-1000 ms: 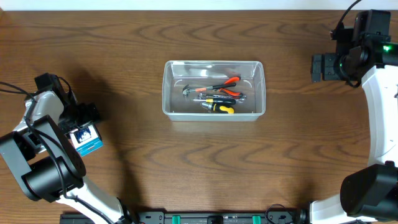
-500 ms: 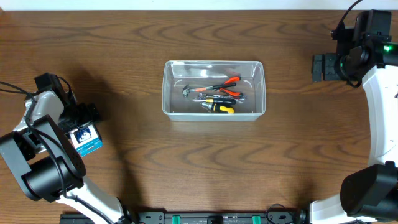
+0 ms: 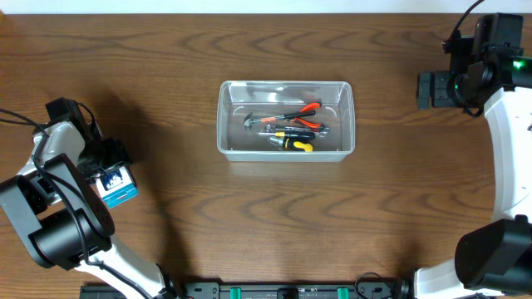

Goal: Pack container
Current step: 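Lower and close the left gripper on the precision screwdriver box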

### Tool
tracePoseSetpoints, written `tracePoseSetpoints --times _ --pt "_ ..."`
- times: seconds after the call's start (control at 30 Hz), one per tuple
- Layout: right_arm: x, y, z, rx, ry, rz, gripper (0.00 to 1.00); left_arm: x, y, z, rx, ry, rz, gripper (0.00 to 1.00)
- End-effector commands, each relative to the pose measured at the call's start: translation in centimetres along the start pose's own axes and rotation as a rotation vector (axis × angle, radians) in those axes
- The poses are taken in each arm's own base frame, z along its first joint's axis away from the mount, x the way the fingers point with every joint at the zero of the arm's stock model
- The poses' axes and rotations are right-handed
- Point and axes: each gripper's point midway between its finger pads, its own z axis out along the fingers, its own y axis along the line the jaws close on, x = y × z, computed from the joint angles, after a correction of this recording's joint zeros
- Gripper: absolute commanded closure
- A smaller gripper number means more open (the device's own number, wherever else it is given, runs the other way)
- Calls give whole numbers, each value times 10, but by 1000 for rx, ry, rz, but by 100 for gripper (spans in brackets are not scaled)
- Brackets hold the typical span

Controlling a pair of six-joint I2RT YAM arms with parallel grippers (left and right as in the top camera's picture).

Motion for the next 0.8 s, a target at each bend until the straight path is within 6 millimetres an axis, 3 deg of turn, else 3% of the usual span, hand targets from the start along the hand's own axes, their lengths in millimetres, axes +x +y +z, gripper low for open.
tracePoseSetpoints --times 0.0,0.17,0.67,0.77 --pt "0 -5 0 11 2 -7 1 11 -3 16 23 62 1 25" --pt "1 -5 0 11 4 -7 1 12 -3 16 23 63 1 31" --pt "1 -5 0 11 4 -7 1 11 -3 15 23 62 1 32" --pt "1 -5 0 11 4 -7 1 11 -3 15 23 62 1 36"
